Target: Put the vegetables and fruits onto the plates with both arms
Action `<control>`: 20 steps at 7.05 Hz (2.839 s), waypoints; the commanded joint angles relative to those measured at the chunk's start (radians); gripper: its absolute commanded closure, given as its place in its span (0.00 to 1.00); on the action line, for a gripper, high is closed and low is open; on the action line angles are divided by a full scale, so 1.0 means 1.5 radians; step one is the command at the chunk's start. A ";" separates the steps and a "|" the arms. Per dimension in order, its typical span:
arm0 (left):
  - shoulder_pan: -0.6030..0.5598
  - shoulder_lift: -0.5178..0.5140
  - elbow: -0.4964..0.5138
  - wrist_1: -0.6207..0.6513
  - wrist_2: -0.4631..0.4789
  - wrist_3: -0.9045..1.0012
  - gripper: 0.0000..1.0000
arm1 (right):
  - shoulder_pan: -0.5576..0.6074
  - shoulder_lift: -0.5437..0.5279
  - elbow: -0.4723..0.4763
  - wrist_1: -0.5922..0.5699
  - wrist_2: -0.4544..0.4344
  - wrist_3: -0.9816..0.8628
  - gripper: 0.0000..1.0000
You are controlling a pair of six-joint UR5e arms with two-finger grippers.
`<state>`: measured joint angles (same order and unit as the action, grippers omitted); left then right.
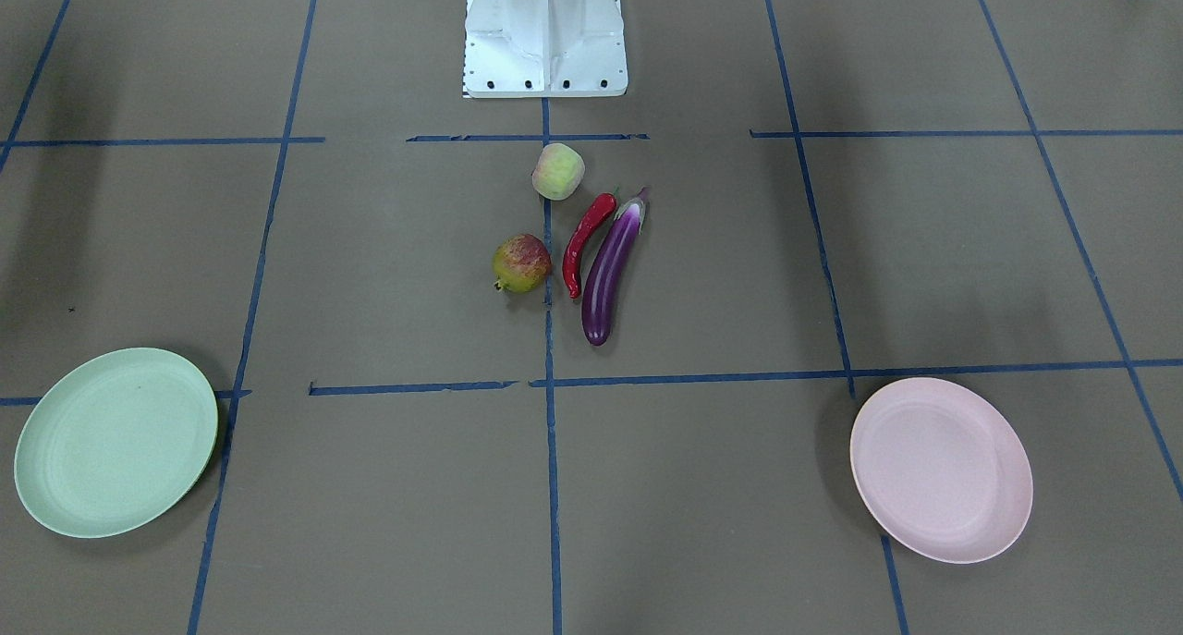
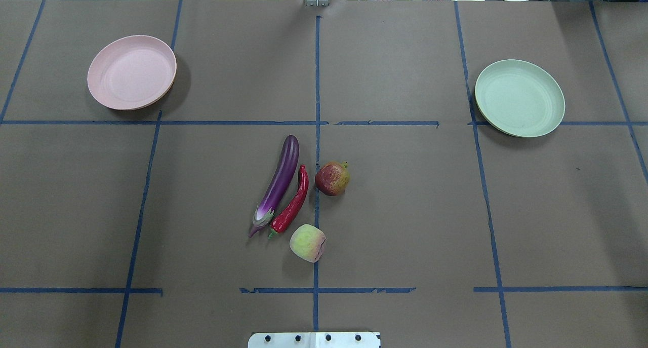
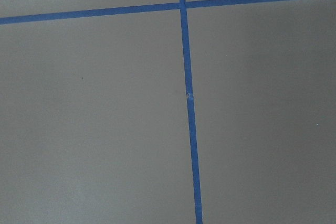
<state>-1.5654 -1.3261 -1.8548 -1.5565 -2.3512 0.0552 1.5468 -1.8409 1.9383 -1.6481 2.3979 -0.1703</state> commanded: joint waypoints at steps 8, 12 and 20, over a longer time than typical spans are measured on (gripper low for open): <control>0.000 0.002 -0.010 0.000 0.000 0.000 0.00 | -0.227 0.094 0.053 0.202 0.048 0.424 0.00; -0.003 0.003 -0.020 0.000 -0.001 0.000 0.00 | -0.549 0.348 0.034 0.194 -0.180 0.924 0.00; -0.003 0.003 -0.019 0.000 -0.001 0.001 0.00 | -0.733 0.619 -0.228 0.194 -0.476 1.379 0.00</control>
<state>-1.5693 -1.3223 -1.8848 -1.5571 -2.3531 0.0568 0.4572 -0.9165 1.6228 -1.3603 1.6874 1.8902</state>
